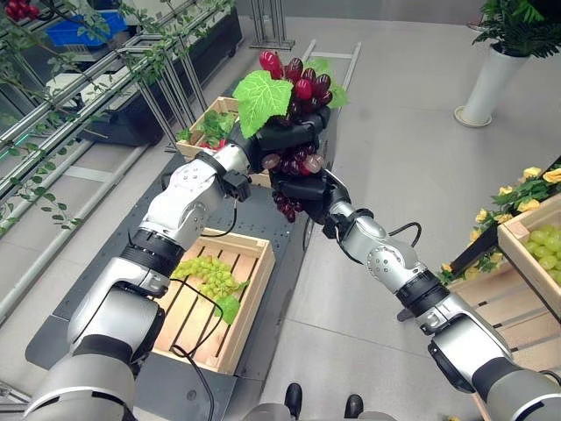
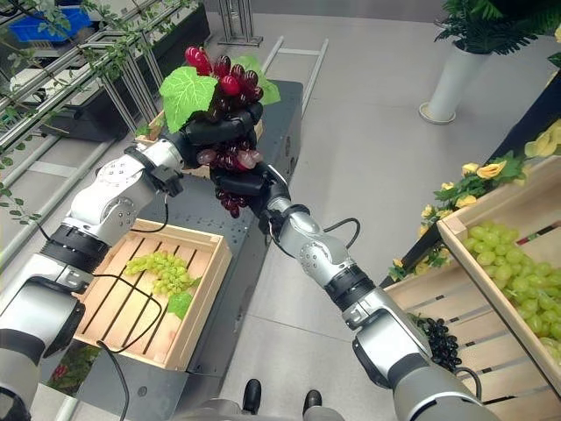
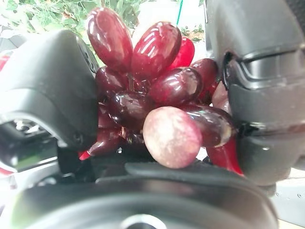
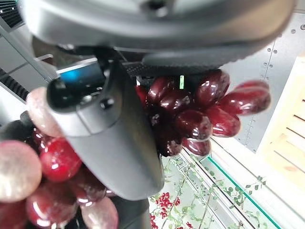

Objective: Pick up the fruits from the basket on one side to the basket on the other side

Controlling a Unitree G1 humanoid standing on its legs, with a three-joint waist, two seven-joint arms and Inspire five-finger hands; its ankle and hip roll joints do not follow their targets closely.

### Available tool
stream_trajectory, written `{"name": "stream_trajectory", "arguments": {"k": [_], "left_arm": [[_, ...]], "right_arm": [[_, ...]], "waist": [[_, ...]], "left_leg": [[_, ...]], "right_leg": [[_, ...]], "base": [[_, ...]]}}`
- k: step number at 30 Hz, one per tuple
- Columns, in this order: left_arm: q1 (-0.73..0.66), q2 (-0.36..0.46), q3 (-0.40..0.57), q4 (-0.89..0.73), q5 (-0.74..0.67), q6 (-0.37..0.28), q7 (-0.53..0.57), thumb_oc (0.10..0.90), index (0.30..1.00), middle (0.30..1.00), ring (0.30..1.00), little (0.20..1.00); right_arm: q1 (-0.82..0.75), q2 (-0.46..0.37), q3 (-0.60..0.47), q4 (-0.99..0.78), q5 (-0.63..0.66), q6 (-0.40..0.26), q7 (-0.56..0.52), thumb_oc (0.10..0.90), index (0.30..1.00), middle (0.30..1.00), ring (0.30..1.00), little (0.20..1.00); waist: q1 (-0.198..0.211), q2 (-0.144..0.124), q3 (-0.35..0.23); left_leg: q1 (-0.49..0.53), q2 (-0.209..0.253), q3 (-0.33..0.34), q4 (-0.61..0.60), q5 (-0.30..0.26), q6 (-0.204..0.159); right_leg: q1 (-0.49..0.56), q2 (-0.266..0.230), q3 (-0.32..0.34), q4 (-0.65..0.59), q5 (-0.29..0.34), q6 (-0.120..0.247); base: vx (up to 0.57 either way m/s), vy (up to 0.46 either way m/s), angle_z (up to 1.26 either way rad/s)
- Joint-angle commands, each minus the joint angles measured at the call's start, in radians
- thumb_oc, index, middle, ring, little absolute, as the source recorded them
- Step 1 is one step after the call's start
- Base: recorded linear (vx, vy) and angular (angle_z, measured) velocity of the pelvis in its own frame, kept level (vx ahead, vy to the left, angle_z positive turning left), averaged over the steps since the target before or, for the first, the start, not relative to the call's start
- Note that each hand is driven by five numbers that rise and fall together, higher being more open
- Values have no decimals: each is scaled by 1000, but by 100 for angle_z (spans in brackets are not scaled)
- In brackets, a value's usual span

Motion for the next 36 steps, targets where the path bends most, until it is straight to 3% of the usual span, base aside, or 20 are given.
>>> {"name": "stream_trajectory", "arguments": {"k": [1,14,19,36], "left_arm": [[-52,-29,17,213,3,-72,24,800,900,900,900,900],[-15,-11,17,328,110,-29,49,800,900,900,900,900],[11,-16,46,374,123,-36,114,800,900,900,900,900],[213,-117,197,334,-75,-66,152,800,900,900,900,900]], "right_arm": [[-78,70,-118,14,60,-214,18,400,300,300,300,300],[-60,48,-127,6,77,-217,21,400,300,300,300,300],[-45,49,-135,18,96,-219,24,400,300,300,300,300],[40,31,-168,10,-1,-202,41,400,300,300,300,300]], "waist": [[10,-11,-221],[-3,-15,-215],[-7,-19,-213],[-9,-38,-202]], "left_leg": [[-1,-51,19,-7,-80,-14],[4,-45,40,-7,-82,-15],[7,-43,46,-7,-84,-15],[16,-38,52,-7,-91,-14]], "right_leg": [[-15,17,15,2,-2,-30],[-15,19,24,2,-1,-30],[-14,20,28,2,-2,-31],[-10,23,34,2,-5,-38]], "base": [[0,0,0],[1,2,-1],[6,0,-4],[0,0,0]]}}
